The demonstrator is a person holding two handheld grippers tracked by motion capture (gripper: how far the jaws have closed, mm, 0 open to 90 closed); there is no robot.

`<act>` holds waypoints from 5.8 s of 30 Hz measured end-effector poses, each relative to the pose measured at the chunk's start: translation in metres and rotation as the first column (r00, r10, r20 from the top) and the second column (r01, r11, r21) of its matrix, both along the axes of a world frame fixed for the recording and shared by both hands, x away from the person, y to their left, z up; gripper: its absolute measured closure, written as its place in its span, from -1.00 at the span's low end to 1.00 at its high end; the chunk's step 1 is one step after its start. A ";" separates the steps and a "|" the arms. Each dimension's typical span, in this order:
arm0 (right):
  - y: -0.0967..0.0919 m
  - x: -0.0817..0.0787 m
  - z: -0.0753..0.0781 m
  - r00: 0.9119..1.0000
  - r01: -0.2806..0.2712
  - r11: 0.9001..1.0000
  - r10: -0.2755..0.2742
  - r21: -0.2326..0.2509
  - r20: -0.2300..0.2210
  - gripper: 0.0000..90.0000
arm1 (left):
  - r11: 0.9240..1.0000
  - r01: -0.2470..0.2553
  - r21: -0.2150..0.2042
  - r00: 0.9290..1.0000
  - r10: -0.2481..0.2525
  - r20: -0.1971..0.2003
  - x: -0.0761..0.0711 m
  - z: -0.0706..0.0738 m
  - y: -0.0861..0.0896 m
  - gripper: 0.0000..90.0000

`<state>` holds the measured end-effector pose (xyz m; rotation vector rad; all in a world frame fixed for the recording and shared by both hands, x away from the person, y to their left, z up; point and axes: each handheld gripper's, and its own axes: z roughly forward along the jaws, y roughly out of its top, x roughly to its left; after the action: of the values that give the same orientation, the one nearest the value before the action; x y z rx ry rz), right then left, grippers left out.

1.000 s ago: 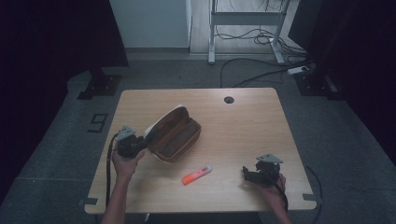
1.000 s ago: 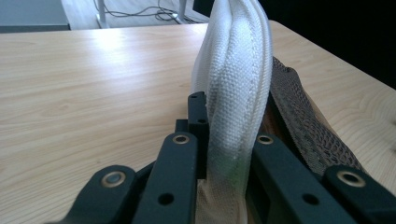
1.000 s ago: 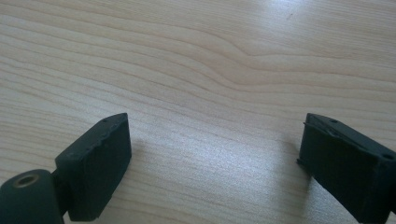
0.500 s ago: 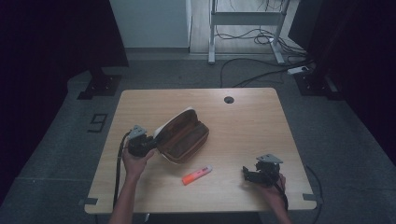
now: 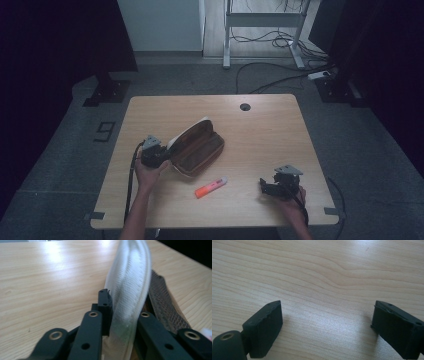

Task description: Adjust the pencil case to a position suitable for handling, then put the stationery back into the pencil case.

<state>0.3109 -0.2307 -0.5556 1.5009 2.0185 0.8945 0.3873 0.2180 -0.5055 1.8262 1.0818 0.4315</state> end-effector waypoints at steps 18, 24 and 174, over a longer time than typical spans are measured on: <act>0.000 0.000 0.000 1.000 0.000 1.000 0.000 0.000 0.000 -0.79 | 0.997 -0.045 0.062 0.999 0.045 -0.009 -0.018 0.008 0.011 -0.59; 0.000 0.000 0.000 1.000 0.000 1.000 0.000 -0.001 0.001 -0.79 | 0.997 -0.050 0.058 0.998 0.049 0.028 -0.034 0.017 0.016 -0.63; 0.000 0.000 0.000 1.000 0.000 1.000 0.000 0.000 0.000 -0.79 | 0.974 0.183 0.134 0.982 -0.189 0.030 -0.080 0.036 -0.084 0.50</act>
<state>0.3109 -0.2307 -0.5556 1.5011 2.0185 0.8946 0.3071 0.1336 -0.4700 2.0046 0.8613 0.4354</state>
